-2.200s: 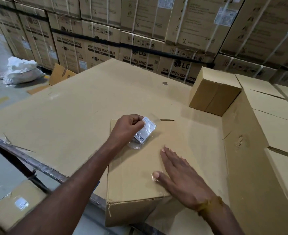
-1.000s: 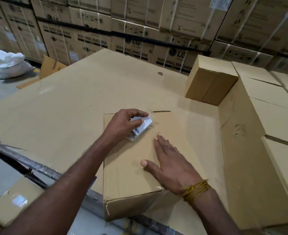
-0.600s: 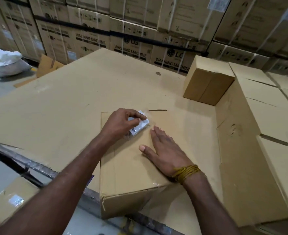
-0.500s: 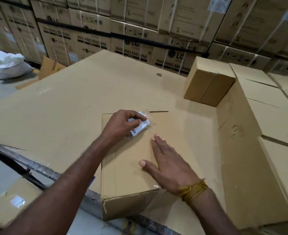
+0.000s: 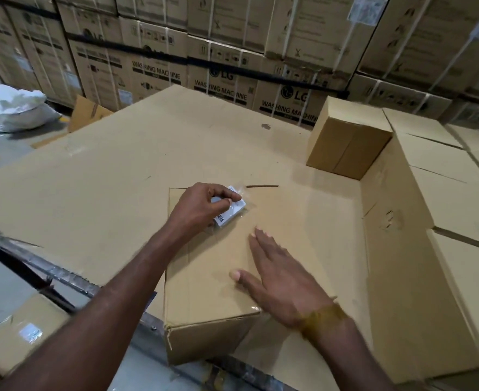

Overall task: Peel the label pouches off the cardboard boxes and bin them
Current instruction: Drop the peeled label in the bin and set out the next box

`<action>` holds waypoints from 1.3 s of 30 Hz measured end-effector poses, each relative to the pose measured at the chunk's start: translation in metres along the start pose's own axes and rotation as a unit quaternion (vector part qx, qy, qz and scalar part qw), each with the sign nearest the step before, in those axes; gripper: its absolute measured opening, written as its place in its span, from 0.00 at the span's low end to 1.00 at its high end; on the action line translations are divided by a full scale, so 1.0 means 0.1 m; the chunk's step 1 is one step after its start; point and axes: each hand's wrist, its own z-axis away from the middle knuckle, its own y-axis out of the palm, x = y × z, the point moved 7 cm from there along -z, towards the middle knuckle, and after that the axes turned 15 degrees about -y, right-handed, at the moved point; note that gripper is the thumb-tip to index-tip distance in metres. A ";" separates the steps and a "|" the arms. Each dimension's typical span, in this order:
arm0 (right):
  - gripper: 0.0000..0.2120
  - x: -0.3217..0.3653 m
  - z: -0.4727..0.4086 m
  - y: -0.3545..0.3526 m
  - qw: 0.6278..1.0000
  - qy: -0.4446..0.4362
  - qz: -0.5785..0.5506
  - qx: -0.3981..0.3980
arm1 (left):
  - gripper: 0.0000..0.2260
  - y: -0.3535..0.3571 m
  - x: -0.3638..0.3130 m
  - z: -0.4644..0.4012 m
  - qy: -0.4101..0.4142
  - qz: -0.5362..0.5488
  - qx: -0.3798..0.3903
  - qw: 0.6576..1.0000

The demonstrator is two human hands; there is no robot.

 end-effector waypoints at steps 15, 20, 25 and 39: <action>0.39 -0.02 0.08 0.05 1.000 -0.001 0.007 -0.013 | 0.12 0.02 0.00 -0.01 0.004 -0.005 0.005 1.000; 0.38 0.01 0.35 0.09 1.000 0.007 0.009 0.027 | 0.12 0.03 -0.01 -0.02 -0.001 -0.019 0.008 1.000; 0.38 -0.26 -0.25 -0.06 0.999 0.033 0.000 -0.030 | 0.11 0.05 -0.02 -0.02 0.010 -0.045 0.004 0.999; 0.38 -0.35 -0.20 -0.08 0.999 0.046 0.006 -0.028 | 0.12 0.06 -0.02 0.00 0.005 -0.047 0.010 0.999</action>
